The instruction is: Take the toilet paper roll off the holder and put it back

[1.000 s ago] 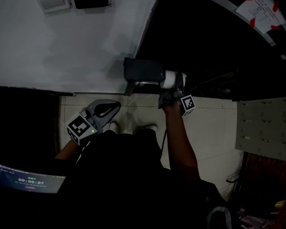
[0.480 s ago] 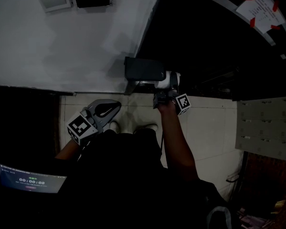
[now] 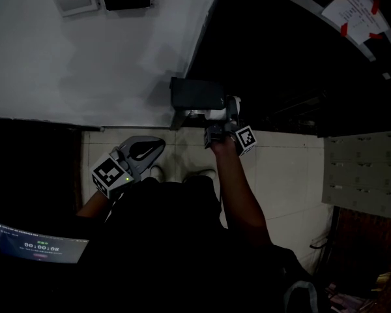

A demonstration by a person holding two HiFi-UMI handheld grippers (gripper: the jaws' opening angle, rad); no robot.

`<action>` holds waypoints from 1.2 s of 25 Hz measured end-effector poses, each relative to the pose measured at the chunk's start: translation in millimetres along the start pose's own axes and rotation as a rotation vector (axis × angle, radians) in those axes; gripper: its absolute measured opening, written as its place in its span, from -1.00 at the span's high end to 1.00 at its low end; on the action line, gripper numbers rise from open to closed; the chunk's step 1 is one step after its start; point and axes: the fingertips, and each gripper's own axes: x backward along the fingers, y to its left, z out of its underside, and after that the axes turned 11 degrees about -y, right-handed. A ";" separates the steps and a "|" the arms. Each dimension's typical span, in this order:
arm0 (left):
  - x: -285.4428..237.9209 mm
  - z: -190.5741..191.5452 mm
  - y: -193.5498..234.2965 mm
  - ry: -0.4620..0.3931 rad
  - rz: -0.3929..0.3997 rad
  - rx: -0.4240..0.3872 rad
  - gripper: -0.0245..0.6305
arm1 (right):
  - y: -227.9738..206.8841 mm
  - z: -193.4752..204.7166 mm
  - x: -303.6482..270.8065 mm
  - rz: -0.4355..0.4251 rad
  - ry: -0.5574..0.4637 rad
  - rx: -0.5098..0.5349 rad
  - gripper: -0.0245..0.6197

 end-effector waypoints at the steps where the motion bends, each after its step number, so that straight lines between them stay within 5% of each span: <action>1: -0.3 -1.1 -0.5 0.002 -0.001 0.006 0.93 | -2.1 5.4 0.0 0.001 0.011 -0.003 -0.52; 17: 5.4 5.7 1.1 -0.008 -0.012 -0.008 0.93 | -1.7 101.5 12.8 -0.002 0.087 0.047 -0.52; 30: 9.3 5.5 5.3 -0.022 -0.029 0.030 0.93 | -0.9 106.9 52.3 -0.012 0.187 0.072 -0.53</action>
